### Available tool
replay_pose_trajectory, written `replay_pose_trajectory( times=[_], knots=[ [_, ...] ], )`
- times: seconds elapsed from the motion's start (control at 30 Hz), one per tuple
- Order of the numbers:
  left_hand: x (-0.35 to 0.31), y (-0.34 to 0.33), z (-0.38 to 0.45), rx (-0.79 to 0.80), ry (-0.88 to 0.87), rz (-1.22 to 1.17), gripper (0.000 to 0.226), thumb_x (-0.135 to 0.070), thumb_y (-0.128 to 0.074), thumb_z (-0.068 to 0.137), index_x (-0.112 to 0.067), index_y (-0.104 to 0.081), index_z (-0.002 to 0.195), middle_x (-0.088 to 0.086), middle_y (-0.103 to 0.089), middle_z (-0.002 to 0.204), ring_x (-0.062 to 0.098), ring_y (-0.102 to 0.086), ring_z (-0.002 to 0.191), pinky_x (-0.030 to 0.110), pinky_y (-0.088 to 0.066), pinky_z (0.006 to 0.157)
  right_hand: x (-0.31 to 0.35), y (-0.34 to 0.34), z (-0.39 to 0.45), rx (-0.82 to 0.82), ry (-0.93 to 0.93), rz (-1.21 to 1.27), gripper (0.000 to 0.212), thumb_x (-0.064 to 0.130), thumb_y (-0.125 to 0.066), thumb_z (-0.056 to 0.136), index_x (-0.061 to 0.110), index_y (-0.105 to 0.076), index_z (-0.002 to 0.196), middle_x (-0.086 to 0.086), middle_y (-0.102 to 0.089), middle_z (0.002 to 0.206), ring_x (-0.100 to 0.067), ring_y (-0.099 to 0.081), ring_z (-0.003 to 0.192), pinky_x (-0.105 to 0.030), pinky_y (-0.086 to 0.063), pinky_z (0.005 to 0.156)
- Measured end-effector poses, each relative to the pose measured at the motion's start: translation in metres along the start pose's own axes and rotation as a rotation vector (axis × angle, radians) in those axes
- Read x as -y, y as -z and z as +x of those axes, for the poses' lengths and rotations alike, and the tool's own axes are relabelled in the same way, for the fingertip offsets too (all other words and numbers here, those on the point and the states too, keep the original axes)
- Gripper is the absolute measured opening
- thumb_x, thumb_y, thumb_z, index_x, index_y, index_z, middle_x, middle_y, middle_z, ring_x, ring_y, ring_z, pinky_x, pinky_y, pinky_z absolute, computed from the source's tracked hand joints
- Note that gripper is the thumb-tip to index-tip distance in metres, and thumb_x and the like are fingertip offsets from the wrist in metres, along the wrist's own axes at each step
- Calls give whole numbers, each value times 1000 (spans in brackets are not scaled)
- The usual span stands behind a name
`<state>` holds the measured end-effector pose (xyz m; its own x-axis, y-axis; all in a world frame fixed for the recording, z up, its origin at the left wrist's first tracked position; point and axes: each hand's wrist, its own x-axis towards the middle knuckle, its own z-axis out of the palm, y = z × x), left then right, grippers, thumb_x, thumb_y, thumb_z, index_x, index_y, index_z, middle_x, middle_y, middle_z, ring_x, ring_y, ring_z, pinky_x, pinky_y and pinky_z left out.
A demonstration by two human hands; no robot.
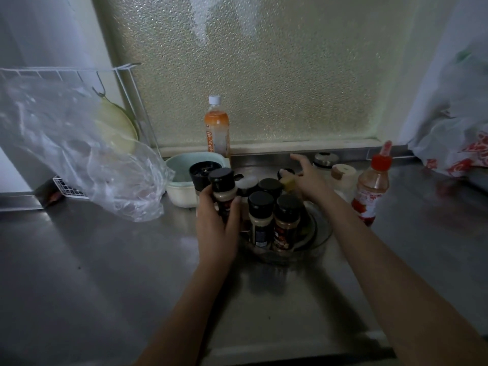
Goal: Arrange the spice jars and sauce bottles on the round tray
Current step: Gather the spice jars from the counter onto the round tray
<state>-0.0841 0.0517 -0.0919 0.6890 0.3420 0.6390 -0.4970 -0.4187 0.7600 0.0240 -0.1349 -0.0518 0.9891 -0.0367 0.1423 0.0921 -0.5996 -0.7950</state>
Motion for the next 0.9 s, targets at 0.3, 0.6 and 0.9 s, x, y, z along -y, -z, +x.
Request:
replay_pose_trajectory(
  times=[0.3,0.6,0.9],
  knots=[
    [7,-7,-1,96,88,-192,37,-28,-54,89,-25,-39,123,-19,-60,112,7,-58,107,45,-51,88,-5,-13,8,33,95,-90,38,19,-69,76,15,-55,111,-10,-64,111,-26,-60,102,-36,-48,83],
    [2,-12,1,223,95,-310,39,-25,-46,92,-17,-36,128,-1,-58,118,10,-56,111,35,-48,93,-17,-10,-36,73,227,455,44,18,-67,85,37,-47,119,-7,-57,126,-18,-57,115,-36,-49,97],
    [4,-14,3,360,181,-408,40,-5,-50,93,-19,-36,127,3,-55,123,14,-55,114,36,-46,96,-5,-18,-60,-144,238,151,51,23,-60,91,16,-34,135,4,-53,109,-14,-55,102,-18,-42,84]
  ],
)
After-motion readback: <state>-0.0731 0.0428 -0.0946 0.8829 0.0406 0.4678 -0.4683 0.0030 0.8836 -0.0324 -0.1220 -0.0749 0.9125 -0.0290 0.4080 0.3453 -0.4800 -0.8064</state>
